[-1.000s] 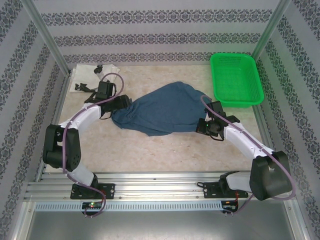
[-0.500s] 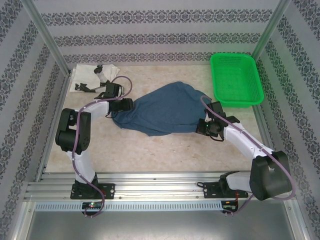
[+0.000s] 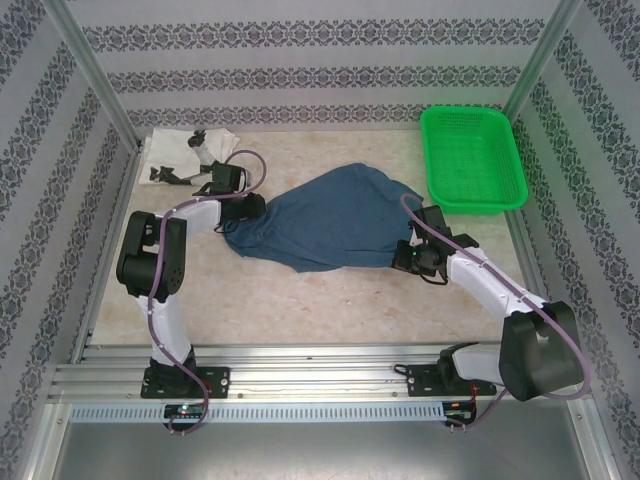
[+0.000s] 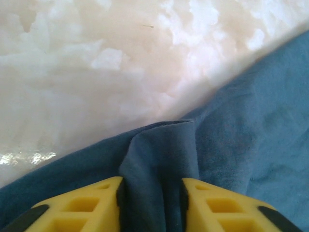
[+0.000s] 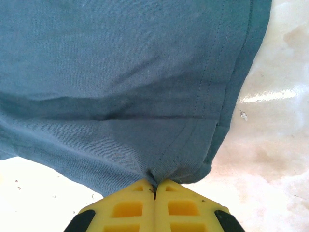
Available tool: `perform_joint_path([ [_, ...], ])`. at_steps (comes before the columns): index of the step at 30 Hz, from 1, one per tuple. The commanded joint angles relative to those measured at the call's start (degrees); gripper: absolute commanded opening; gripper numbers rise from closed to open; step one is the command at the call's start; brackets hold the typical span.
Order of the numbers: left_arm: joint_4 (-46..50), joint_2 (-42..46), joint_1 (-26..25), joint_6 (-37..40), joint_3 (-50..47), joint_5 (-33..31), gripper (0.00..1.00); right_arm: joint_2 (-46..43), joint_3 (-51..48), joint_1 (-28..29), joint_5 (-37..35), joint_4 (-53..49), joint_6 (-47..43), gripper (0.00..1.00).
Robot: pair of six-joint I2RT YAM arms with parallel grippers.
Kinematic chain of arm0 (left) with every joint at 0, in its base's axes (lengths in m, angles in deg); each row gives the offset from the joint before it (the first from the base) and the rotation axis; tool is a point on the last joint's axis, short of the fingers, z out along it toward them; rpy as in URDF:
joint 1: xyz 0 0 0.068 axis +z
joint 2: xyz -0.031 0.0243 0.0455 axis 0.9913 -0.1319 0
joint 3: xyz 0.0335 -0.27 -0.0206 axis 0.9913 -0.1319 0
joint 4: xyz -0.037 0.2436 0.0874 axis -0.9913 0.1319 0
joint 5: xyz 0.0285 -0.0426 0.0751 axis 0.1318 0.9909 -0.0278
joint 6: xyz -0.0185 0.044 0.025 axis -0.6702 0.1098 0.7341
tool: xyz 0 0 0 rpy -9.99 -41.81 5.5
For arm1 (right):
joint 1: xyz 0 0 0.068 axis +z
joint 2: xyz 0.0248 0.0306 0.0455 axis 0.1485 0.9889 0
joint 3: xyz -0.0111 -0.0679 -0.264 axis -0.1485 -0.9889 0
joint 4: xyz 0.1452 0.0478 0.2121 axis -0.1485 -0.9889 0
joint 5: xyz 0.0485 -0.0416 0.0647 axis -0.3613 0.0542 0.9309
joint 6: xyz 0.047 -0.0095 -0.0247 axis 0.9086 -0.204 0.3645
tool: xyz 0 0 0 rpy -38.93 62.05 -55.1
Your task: Fold and stack the t-shirts
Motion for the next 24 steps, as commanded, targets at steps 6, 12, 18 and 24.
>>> perform_joint_path([
  [6,6.04,1.56,0.26,-0.2,1.19,-2.99,0.06,-1.53,-0.96,-0.39,-0.06,-0.01,-0.21,0.0],
  [12,6.27,8.2,0.23,-0.34,2.31,-5.14,0.0,-4.29,1.17,-0.6,-0.7,-0.87,-1.77,0.0],
  [18,11.72,22.08,1.03,0.73,8.03,-9.8,0.0,-11.07,11.59,-2.98,-2.01,-4.87,-4.69,0.0],
  [24,18.05,34.01,5.29,0.89,15.37,-11.52,0.0,-15.5,25.99,-11.08,1.94,-7.88,-5.74,0.0],
])
